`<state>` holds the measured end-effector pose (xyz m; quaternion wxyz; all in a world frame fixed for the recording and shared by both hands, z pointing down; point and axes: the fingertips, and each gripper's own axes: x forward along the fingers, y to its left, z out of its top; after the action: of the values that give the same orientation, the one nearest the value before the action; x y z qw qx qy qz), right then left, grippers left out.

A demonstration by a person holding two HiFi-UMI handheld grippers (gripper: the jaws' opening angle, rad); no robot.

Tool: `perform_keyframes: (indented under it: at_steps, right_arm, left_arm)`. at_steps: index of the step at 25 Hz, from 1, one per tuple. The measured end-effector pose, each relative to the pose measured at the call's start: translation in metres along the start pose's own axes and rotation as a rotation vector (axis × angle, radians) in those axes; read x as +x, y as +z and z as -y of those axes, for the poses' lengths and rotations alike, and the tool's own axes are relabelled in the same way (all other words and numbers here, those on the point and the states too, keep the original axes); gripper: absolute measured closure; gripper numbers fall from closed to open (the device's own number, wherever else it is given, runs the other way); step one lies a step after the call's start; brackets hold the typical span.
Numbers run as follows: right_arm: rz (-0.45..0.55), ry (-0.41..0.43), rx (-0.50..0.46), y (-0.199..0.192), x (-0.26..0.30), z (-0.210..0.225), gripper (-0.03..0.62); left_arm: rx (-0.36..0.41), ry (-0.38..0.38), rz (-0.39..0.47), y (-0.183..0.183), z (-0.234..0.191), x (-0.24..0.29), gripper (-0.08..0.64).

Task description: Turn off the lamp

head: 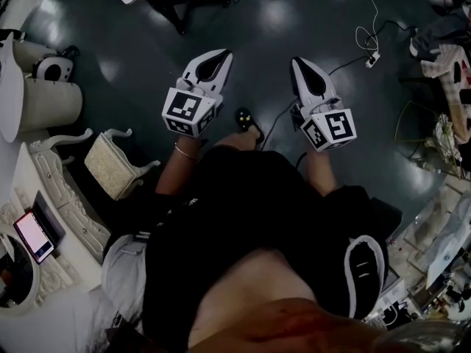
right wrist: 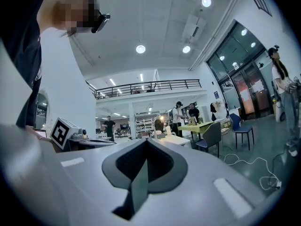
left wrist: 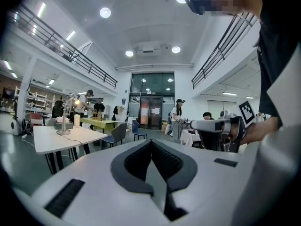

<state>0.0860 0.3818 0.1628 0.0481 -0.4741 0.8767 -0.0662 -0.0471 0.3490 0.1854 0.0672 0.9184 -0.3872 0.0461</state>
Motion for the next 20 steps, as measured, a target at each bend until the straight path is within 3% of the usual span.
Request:
perform_keyframes:
  at_steps: [20]
  right_arm:
    - [0.007, 0.005, -0.007, 0.011, 0.043, 0.064, 0.592]
  left_arm:
    - [0.007, 0.003, -0.006, 0.016, -0.023, 0.072, 0.554]
